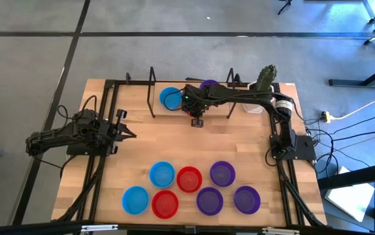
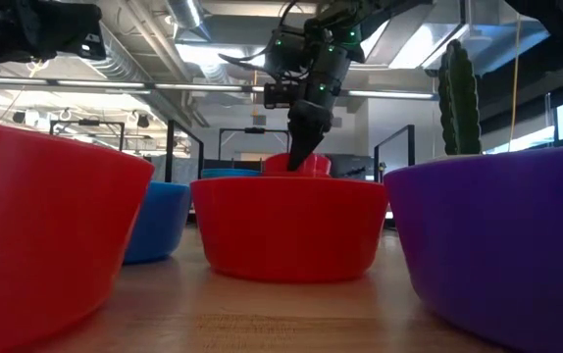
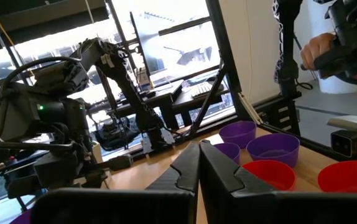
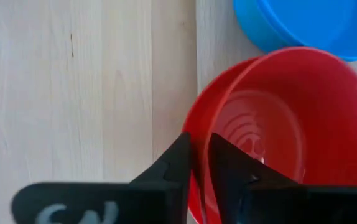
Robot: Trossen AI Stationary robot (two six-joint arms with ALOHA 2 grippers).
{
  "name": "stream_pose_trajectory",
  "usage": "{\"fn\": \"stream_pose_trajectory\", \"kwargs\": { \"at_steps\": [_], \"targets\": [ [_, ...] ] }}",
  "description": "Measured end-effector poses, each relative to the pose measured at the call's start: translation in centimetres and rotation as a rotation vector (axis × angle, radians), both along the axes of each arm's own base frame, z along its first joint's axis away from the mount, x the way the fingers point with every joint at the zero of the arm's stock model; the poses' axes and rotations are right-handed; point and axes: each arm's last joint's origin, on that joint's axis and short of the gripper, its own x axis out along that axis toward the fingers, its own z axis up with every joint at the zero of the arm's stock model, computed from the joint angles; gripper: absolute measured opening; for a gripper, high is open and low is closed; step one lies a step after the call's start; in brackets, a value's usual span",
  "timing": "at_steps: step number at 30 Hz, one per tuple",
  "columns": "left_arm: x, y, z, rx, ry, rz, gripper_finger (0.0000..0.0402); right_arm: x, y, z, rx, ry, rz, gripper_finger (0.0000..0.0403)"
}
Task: Pick & Place Mini bowls
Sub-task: Stack the red bowl on the red bowl on the shelf
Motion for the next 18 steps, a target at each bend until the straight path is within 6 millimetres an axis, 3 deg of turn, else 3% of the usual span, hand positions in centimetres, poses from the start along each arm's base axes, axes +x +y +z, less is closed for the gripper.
{"fn": "stream_pose_trajectory", "kwargs": {
  "at_steps": [18],
  "targets": [
    [0.0,0.0,0.0,-0.001,0.001,0.0,0.0007,-0.02,0.02,0.02,0.0,0.003,0.003,0.0117]
  ]
}}
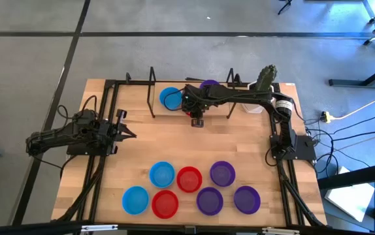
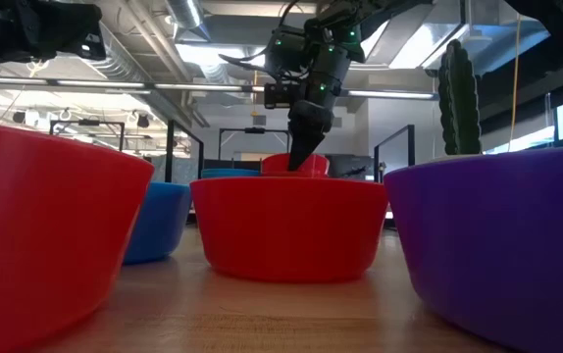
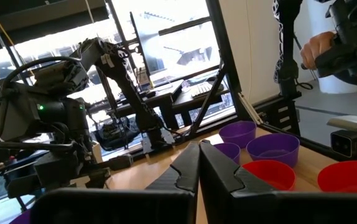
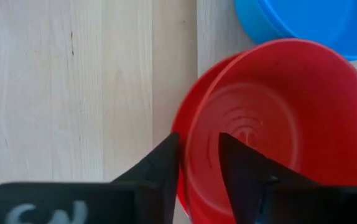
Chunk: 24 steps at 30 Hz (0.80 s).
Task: Pick & Place Mini bowls
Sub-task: Stack the red bowl on the red bowl on the shelf, then stack the purple bowl on the purple bowl on the shelf
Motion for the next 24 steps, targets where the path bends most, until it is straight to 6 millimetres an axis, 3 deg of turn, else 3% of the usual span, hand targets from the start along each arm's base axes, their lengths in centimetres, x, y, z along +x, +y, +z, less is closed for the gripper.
{"fn": "stream_pose_trajectory", "kwargs": {
  "at_steps": [11,18,24],
  "targets": [
    [0.0,0.0,0.0,-0.008,0.002,-0.001,0.0005,0.1,0.0,2.8,0.005,-0.022,-0.019,0.0188],
    [0.0,0.0,0.0,-0.009,0.006,-0.001,0.0007,0.4,0.0,4.4,0.002,-0.071,-0.039,0.0197],
    [0.0,0.0,-0.1,-0.009,0.008,-0.001,0.0005,0.5,-0.2,4.6,-0.049,-0.083,-0.067,0.0197]
  ]
}}
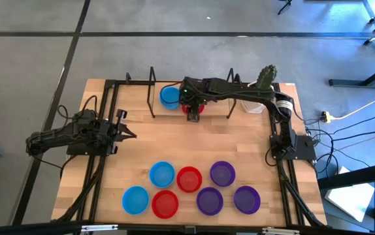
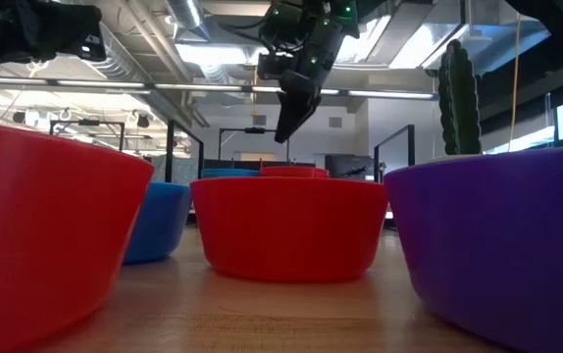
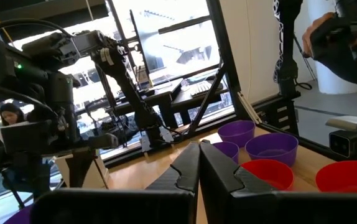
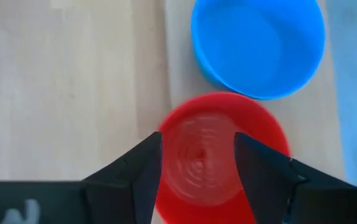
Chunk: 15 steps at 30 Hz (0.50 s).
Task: Pick & Place Mini bowls
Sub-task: Stack the purple bowl on the purple bowl on the shelf
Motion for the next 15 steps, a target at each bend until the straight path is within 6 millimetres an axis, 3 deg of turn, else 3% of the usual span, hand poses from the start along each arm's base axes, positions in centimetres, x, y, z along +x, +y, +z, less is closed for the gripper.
{"fn": "stream_pose_trajectory", "kwargs": {
  "at_steps": [3,6,12,15],
  "targets": [
    [0.0,0.0,0.0,0.0,0.0,0.0,0.0007,0.1,0.0,0.1,-0.036,-0.002,0.0,0.0184],
    [0.0,0.0,0.0,0.0,0.0,0.0,0.0008,0.0,0.9,1.2,-0.046,-0.041,0.041,0.0143],
    [0.0,0.0,0.0,0.0,0.004,0.0,0.0004,-0.5,3.9,5.8,0.114,-0.331,0.29,0.0016],
    [0.0,0.0,-0.1,-0.002,0.011,0.0,0.0005,-1.5,5.9,8.8,0.189,-0.474,0.383,0.0014]
  ]
}}
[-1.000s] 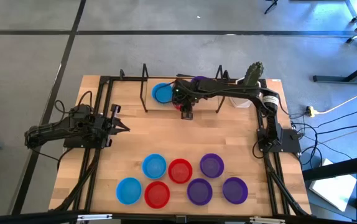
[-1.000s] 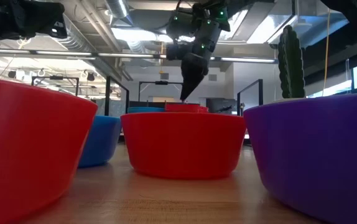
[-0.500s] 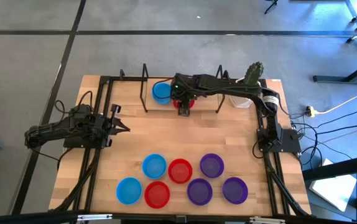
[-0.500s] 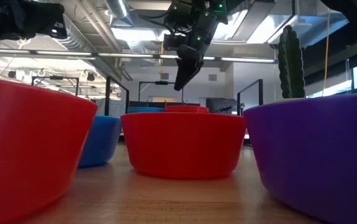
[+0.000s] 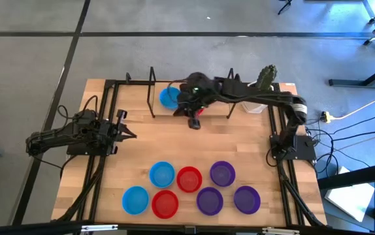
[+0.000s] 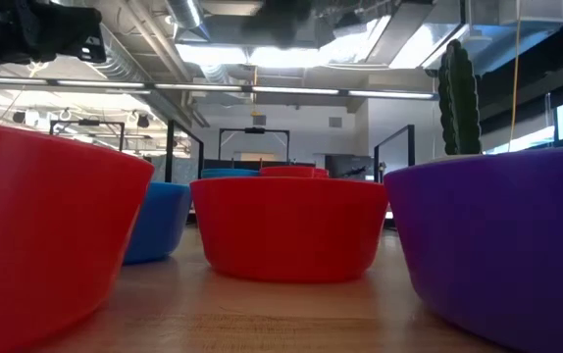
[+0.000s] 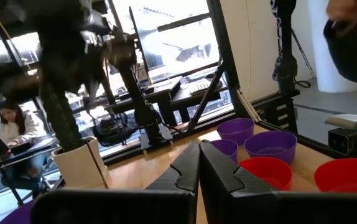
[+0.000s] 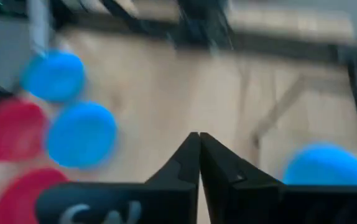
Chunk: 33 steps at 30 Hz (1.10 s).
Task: Pick & Place Mini bowls
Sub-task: Stack the purple bowl on the purple bowl on the shelf
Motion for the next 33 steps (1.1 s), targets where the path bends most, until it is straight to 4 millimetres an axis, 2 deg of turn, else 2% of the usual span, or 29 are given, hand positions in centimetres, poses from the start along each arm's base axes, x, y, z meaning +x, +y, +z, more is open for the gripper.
{"fn": "stream_pose_trajectory", "kwargs": {
  "at_steps": [3,8,11,14,19,22,28,33],
  "targets": [
    [0.0,0.0,0.0,0.0,0.001,0.0,0.0008,-1.8,2.4,2.9,-0.008,-0.093,0.054,0.0016],
    [0.0,0.0,0.0,0.002,0.001,0.0,0.0006,-5.7,7.6,6.1,-0.002,-0.27,0.185,0.0006],
    [0.0,0.0,0.0,0.01,0.0,0.001,0.0004,-9.1,10.8,7.0,-0.037,-0.355,0.203,0.0006],
    [0.0,0.0,0.0,0.009,-0.001,0.001,0.0006,-12.8,13.0,6.5,-0.134,-0.422,0.107,0.0004],
    [0.0,0.0,0.0,0.009,0.0,0.001,0.0008,-18.9,13.6,3.7,-0.136,-0.475,0.043,0.0006],
    [0.0,0.0,0.0,0.011,-0.001,0.002,0.0005,-21.0,13.3,0.2,-0.12,-0.495,0.067,0.0006],
    [0.0,0.0,0.0,0.016,-0.003,0.002,0.0002,-22.4,12.8,-6.9,-0.142,-0.586,0.079,0.0007],
    [0.0,0.0,0.0,0.017,-0.004,0.002,0.0005,-23.5,12.3,-11.2,-0.145,-0.785,0.08,0.0007]
  ]
}}
